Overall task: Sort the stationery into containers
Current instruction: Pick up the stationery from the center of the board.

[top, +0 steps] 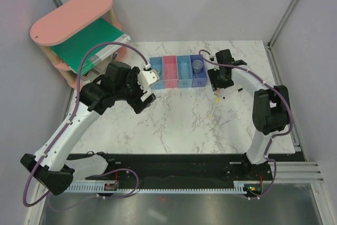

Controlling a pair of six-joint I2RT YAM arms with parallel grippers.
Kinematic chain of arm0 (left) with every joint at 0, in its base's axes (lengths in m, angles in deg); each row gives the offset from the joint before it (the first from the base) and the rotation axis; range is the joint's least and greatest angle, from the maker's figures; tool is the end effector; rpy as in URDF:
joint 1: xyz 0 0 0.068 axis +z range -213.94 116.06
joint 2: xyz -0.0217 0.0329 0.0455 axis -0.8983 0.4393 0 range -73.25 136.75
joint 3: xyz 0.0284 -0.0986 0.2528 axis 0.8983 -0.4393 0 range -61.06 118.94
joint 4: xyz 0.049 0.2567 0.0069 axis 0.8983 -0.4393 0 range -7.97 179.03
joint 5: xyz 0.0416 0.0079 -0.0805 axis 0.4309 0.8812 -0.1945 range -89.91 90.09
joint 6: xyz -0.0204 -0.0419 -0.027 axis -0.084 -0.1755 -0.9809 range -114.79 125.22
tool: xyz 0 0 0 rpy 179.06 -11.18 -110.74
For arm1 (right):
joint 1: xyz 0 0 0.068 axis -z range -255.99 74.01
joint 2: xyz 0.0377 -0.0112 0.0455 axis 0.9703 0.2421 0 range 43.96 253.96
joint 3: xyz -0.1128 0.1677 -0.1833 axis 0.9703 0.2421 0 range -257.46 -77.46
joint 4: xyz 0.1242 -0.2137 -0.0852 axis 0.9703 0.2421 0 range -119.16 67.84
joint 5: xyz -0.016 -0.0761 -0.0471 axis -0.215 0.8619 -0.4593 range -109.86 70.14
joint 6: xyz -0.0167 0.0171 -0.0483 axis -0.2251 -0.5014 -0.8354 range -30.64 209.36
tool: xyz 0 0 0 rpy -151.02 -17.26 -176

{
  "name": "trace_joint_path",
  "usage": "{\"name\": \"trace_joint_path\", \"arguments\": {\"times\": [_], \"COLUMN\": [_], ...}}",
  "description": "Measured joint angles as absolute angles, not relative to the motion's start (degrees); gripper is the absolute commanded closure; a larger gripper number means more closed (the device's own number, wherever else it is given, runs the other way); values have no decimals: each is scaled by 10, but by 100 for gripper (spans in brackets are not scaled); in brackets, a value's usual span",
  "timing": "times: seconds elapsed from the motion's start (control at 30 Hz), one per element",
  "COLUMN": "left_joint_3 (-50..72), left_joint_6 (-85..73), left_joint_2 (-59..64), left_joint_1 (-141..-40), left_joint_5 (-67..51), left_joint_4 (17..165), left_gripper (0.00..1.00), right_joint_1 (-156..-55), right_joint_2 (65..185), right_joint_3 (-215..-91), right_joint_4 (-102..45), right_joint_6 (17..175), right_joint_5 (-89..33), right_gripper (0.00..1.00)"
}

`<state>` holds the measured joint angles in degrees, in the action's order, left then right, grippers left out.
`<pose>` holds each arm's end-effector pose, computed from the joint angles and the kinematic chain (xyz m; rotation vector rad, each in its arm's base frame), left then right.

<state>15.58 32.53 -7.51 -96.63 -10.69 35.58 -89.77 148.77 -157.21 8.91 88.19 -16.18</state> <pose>0.1824 -0.1250 0.3858 1.2380 1.9525 -0.2654 0.3738 0.0892 0.2217 -0.3268 2.6485 -0.0153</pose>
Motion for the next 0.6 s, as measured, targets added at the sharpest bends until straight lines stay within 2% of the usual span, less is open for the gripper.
{"name": "trace_joint_path", "arguments": {"times": [0.23,0.6], "left_joint_3": [156,156], "left_joint_6": [326,332], "left_joint_2": [-88,-94], "left_joint_1": [-966,-966], "left_joint_5": [-105,-105], "left_joint_4": [356,356], "left_gripper": [0,0], "right_joint_1": [-889,-882], "right_joint_2": [1549,1564], "right_joint_3": [-1581,-1598], "right_joint_4": [76,68], "right_joint_6": [902,911], "right_joint_5": [-172,-176], "right_gripper": [38,48]}}
